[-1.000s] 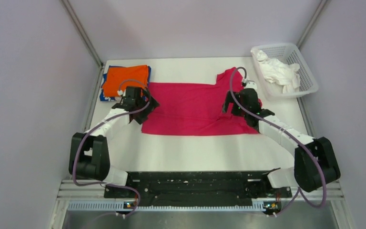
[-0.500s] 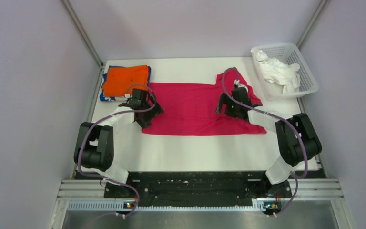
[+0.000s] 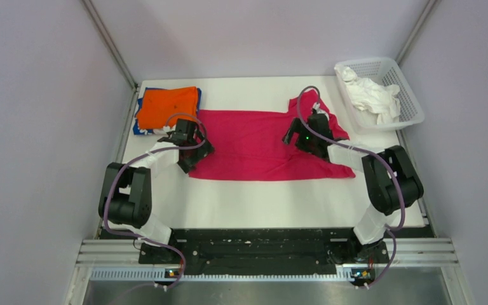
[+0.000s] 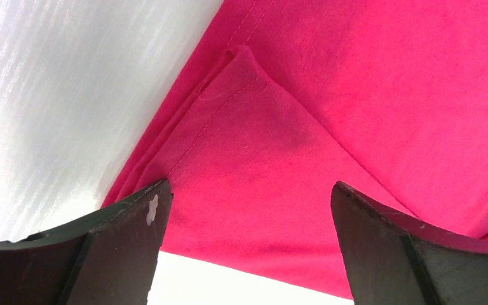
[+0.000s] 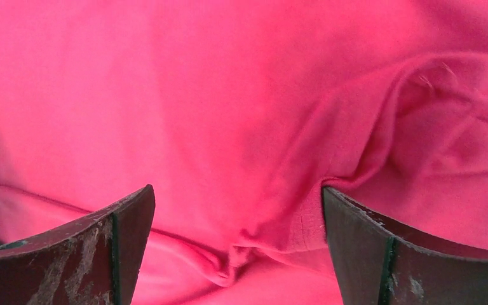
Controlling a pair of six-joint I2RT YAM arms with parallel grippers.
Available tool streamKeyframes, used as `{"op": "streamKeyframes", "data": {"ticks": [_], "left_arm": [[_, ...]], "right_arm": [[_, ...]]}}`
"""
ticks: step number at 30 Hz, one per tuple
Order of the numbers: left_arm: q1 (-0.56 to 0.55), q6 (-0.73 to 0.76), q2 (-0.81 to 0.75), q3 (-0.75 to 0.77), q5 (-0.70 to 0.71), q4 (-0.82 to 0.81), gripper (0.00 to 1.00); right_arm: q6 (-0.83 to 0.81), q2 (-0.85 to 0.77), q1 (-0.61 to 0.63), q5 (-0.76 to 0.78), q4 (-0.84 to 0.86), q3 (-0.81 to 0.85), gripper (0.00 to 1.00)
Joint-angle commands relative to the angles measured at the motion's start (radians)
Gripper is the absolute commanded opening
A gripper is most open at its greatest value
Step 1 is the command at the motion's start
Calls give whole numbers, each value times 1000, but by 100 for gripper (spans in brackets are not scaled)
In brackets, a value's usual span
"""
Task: Fold and stack the t-shirts
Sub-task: Fold the flattened tshirt in 1/3 of the way
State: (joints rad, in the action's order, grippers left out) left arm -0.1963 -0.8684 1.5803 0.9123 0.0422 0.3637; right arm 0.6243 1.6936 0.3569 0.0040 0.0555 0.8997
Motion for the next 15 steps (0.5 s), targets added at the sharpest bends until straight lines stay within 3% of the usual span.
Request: {"op": "streamKeyframes", "data": {"ticks": [1,5,8,15], "left_arm": [[5,13,-13,10,23,9,99],[5,9,-24,8,22,10,99],[5,8,-30,13,20,12,99],[4,16,-50,20,33,27,99]], "right_arm": [[130,31,-9,-99,274,18,99],[195,101,-8,-132,402,82,99],[194,164,-7,-152,383,175,99],[-45,131,-6,16,89,313,99]]}}
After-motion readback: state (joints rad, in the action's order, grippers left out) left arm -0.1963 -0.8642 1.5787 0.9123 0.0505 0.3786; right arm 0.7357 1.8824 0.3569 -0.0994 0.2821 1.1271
